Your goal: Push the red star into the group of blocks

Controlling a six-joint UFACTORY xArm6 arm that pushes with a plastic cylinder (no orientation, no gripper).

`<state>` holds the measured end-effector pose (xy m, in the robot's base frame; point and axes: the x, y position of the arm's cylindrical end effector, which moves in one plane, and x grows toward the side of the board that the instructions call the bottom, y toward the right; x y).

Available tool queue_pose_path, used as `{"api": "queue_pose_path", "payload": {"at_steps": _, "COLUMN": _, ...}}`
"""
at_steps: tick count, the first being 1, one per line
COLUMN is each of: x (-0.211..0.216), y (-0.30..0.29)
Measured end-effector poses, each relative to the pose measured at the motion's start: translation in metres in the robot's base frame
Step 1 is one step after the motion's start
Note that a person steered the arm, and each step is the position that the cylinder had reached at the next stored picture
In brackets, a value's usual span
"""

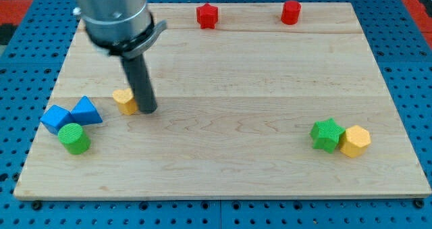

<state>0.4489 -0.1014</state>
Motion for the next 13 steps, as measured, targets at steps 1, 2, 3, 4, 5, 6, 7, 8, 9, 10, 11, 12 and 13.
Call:
{"api": "queue_pose_path", "payload": {"at_steps": 1, "x": -0.041, "y": 0.010}}
{"api": "queue_pose_path", "payload": {"at_steps": 2, "x": -0.008, "y": -0.045}}
{"api": "queue_pose_path", "payload": {"at_steps": 3, "x": 0.020, "y": -0.081}}
{"api": "queue_pose_path", "payload": {"at_steps": 4, "x": 0.014, "y": -0.069}}
{"api": "queue_pose_path", "payload": {"at_steps": 5, "x": -0.048, "y": 0.012}}
{"api": "queue_pose_path", "payload": {"at_steps": 6, "x": -0.114, "y": 0.135}}
{"api": "queue_pose_path", "payload": {"at_steps": 7, "x": -0.167, "y": 0.255}}
{"api": "queue_pose_path", "payload": {"at_steps": 8, "x": -0.206, "y": 0.358}}
{"api": "queue_pose_path", "payload": {"at_steps": 9, "x": -0.244, "y": 0.330}}
{"api": "queue_pose_path", "payload": {"at_steps": 10, "x": -0.242, "y": 0.227}}
{"api": "queue_pose_path", "payload": {"at_steps": 11, "x": -0.241, "y": 0.132}}
{"api": "queue_pose_path", "payload": {"at_steps": 12, "x": -0.240, "y": 0.077}}
{"api": "queue_pose_path", "payload": {"at_steps": 13, "x": -0.219, "y": 0.036}}
